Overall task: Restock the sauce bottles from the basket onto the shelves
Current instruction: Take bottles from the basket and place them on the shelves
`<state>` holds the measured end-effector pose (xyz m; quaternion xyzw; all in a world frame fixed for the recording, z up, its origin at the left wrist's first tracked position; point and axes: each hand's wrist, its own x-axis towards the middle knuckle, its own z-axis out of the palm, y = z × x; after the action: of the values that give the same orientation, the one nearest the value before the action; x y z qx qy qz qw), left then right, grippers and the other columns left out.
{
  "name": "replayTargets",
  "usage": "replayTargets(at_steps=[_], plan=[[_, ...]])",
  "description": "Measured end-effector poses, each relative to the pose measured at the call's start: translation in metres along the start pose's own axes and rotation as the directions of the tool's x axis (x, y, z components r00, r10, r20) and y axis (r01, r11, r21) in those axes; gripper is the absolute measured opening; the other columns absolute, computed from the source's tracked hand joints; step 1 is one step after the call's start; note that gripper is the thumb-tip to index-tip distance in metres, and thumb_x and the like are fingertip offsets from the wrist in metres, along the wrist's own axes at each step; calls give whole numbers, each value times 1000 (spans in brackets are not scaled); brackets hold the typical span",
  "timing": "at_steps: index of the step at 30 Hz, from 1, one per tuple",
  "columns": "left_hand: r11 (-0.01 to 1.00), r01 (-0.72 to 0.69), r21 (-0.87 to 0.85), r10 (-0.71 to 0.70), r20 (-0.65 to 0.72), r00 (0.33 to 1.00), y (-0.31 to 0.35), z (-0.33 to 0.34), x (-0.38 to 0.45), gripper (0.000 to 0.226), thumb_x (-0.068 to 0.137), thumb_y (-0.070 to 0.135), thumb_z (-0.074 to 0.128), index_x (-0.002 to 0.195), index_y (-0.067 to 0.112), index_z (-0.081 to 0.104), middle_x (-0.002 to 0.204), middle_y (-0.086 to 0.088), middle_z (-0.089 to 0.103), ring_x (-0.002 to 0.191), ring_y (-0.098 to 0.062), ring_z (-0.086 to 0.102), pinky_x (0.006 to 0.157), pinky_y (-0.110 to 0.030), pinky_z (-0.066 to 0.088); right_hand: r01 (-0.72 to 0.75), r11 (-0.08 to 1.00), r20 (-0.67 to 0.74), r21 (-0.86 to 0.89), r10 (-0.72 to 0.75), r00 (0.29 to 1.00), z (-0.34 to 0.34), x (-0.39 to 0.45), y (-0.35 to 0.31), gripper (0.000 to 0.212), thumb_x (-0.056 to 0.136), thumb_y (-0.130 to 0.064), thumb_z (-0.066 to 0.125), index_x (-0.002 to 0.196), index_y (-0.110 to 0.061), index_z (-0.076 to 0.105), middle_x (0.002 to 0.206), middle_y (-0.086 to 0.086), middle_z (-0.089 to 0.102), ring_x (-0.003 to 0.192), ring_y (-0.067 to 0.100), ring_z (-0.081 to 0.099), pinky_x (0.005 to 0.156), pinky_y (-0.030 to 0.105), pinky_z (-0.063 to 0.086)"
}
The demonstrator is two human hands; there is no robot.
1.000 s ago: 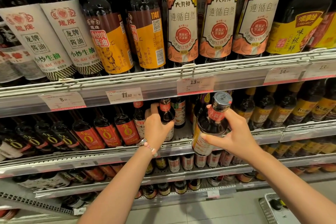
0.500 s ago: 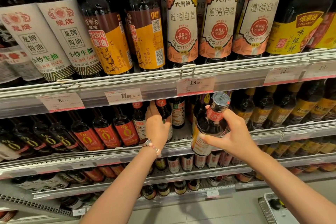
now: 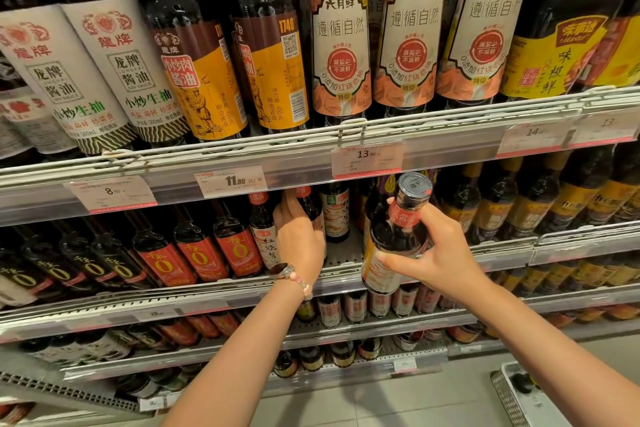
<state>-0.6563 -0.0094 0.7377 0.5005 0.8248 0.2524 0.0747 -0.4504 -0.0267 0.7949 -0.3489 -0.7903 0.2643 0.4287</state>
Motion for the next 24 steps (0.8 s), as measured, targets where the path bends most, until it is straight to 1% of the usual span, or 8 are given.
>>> replayTargets(at_steps=[3, 5, 7, 9, 11, 13, 18, 24], plan=[[993, -78, -94, 69, -101, 993, 2, -8, -15, 15, 86, 8, 49, 93, -6, 52, 90, -22, 58, 88, -33, 54, 76, -44, 48, -2, 1000, -8, 6, 2, 1000, 1, 0, 0, 55, 65, -42, 72, 114, -28, 51, 105, -12, 58, 103, -13, 50, 88, 6, 39], [949, -244, -201, 186, -268, 945, 4, -15, -33, 25, 82, 3, 47, 106, -4, 49, 99, -17, 52, 96, -28, 44, 87, -41, 41, 0, 1000, -13, 13, 0, 1000, 2, 0, 0, 55, 65, -42, 72, 113, -27, 51, 105, -13, 57, 102, -13, 50, 88, 5, 39], [851, -418, -319, 334, -286, 898, 3, -21, -49, 43, 72, 0, 48, 115, 1, 47, 110, -10, 47, 107, -19, 40, 97, -32, 37, 7, 1000, -5, 15, -7, 1000, 4, 0, 0, 55, 66, -42, 73, 113, -27, 51, 106, -18, 56, 103, -14, 50, 87, 5, 38], [745, -470, -473, 496, -79, 865, 5, -31, -59, 55, 66, 5, 51, 121, 7, 43, 118, -4, 43, 111, -11, 41, 98, -28, 39, 13, 1000, 17, 20, -14, 1000, 5, 1, -1, 55, 66, -40, 76, 113, -28, 51, 108, -21, 54, 103, -12, 51, 87, 5, 38], [716, -402, -570, 606, 223, 763, 11, -41, -64, 77, 68, 19, 58, 138, 20, 25, 136, 3, 33, 125, -4, 35, 101, -22, 40, 16, 999, 40, 29, -17, 999, 5, 3, -3, 56, 66, -34, 80, 114, -29, 51, 109, -20, 54, 102, -11, 52, 86, 6, 38], [716, -372, -590, 640, 343, 688, 18, -45, -64, 95, 69, 27, 72, 142, 35, 11, 145, 16, 26, 133, 5, 29, 105, -15, 35, 17, 999, 75, 32, -19, 997, 5, 6, -5, 56, 66, -30, 81, 114, -30, 51, 108, -20, 55, 101, -9, 53, 85, 7, 39], [701, -325, -635, 583, 247, 774, 27, -46, -55, 86, 63, 24, 83, 133, 29, 33, 118, 33, 47, 114, 11, 50, 95, -17, 46, 7, 999, 108, 40, -12, 994, 6, 11, -9, 56, 66, -25, 83, 112, -32, 51, 106, -26, 52, 100, -10, 52, 85, 8, 40], [714, -362, -599, 539, 141, 830, 33, -48, -50, 76, 66, 14, 80, 130, 22, 42, 102, 26, 58, 98, 14, 57, 80, -6, 46, -9, 998, 182, 63, -3, 983, 7, 22, -15, 61, 66, -30, 82, 118, -30, 49, 110, -26, 51, 104, -10, 50, 89, 8, 39]])
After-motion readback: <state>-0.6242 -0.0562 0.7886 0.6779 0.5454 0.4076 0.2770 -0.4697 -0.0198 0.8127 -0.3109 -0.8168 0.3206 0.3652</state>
